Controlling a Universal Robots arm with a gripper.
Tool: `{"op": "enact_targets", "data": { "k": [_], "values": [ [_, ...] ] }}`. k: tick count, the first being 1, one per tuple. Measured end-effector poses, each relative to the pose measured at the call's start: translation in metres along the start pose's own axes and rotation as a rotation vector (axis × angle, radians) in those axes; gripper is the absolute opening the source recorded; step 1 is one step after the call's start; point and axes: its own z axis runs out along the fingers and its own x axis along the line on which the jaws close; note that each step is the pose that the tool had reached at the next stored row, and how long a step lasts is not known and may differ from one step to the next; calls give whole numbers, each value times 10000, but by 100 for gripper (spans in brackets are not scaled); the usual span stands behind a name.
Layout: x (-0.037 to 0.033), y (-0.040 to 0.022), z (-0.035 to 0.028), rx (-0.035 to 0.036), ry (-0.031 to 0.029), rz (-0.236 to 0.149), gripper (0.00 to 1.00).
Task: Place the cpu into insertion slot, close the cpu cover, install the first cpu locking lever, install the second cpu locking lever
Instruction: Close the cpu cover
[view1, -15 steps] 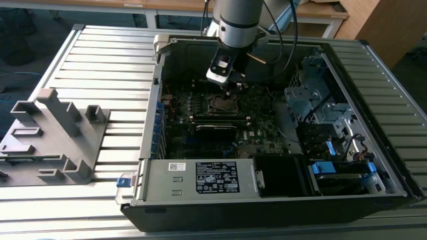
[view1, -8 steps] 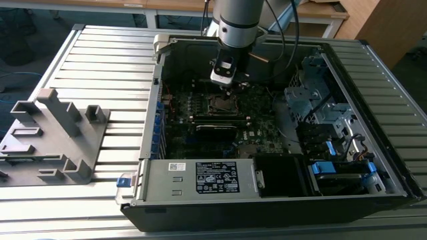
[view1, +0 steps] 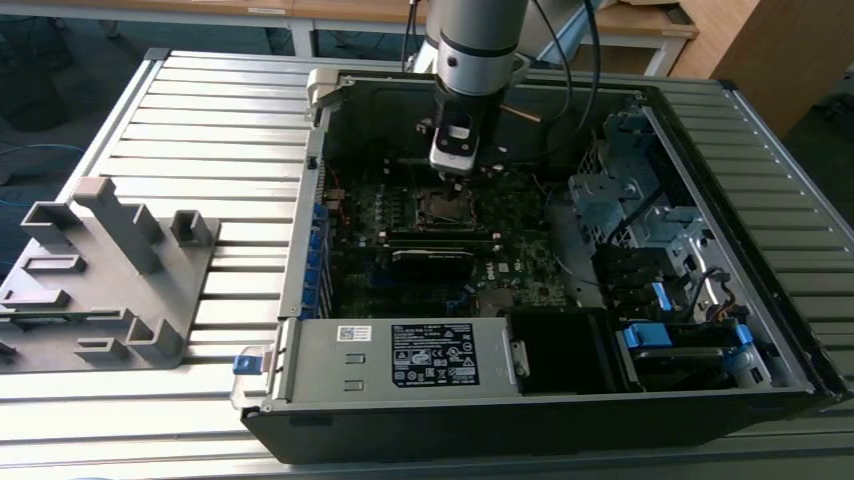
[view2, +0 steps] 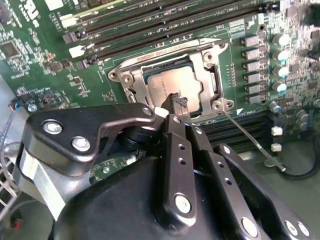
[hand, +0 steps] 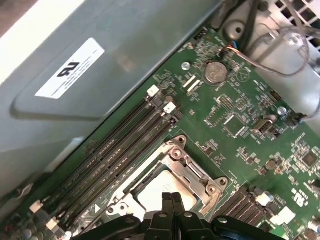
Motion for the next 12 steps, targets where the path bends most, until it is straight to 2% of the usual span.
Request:
{"op": "enact_targets", "data": {
  "k": [10, 12],
  "values": [
    [0, 0, 3, 2, 8, -1333, 11],
    [0, 0, 3, 2, 9, -1484, 11]
  ]
}}
